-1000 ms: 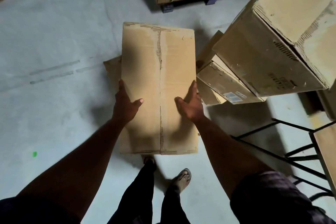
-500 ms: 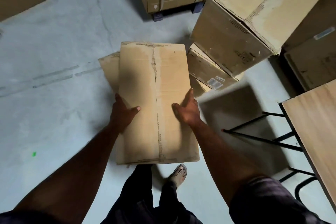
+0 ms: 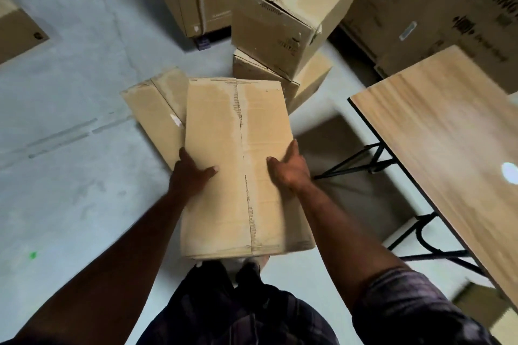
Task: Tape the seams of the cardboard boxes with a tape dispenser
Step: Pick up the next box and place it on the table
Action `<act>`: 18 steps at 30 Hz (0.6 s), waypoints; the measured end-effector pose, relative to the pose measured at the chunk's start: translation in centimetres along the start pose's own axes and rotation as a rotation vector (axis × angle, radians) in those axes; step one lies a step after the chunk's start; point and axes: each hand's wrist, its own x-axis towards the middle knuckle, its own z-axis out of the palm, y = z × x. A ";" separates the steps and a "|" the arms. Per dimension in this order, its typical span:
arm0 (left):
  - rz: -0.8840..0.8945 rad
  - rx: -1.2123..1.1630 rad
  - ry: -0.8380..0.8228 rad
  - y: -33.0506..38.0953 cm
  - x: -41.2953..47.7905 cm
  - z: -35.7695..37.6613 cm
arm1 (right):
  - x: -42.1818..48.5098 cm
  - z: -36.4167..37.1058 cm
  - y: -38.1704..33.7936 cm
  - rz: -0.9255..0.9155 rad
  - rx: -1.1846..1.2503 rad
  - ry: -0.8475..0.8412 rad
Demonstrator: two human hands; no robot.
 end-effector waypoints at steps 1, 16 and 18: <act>0.005 0.002 -0.004 0.5 -0.9 0.4 | -0.7 -0.6 0.8 0.011 0.015 0.019; 0.311 -0.012 -0.115 8.4 -15.3 6.5 | -15.4 -11.2 11.7 0.235 0.205 0.411; 0.381 -0.011 -0.149 10.1 -16.4 7.3 | -16.7 -13.6 12.5 0.246 0.238 0.464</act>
